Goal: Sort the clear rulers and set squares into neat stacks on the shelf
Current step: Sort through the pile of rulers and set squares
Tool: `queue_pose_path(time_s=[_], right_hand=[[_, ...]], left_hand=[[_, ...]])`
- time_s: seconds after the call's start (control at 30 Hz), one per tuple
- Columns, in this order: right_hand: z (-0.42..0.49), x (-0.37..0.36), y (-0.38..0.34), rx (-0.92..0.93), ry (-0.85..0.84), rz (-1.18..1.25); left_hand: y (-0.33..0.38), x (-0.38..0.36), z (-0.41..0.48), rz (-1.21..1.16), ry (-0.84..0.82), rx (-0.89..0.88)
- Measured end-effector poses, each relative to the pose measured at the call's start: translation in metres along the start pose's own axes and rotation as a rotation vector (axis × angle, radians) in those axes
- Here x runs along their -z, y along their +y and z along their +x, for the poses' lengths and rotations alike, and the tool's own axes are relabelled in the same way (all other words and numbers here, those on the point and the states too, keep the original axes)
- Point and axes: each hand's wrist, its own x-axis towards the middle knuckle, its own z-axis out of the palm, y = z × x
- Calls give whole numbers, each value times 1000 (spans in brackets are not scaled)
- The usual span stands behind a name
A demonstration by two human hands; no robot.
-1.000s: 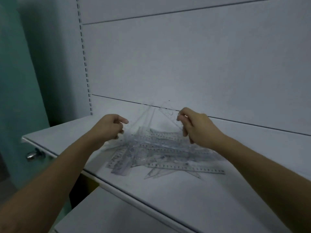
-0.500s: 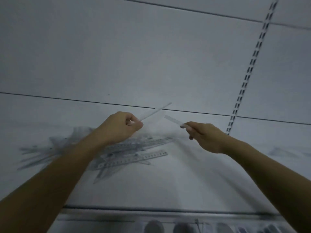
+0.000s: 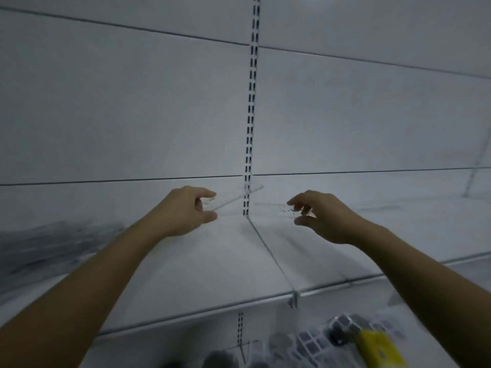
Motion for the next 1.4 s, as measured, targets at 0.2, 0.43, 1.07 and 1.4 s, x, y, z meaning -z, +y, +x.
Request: queue_pose_path(time_s=[0.2, 0.43, 1.07, 1.4], right_hand=[[-43, 27, 103, -53, 35, -36], [-68, 43, 190, -97, 21, -21], [-21, 44, 291, -262, 4, 5], [27, 26, 364, -119, -161, 37]], left_hand=[[93, -81, 26, -99, -13, -34], [161, -133, 56, -208, 72, 66], [221, -159, 138, -644, -194, 7], [252, -226, 173, -59, 11, -299]])
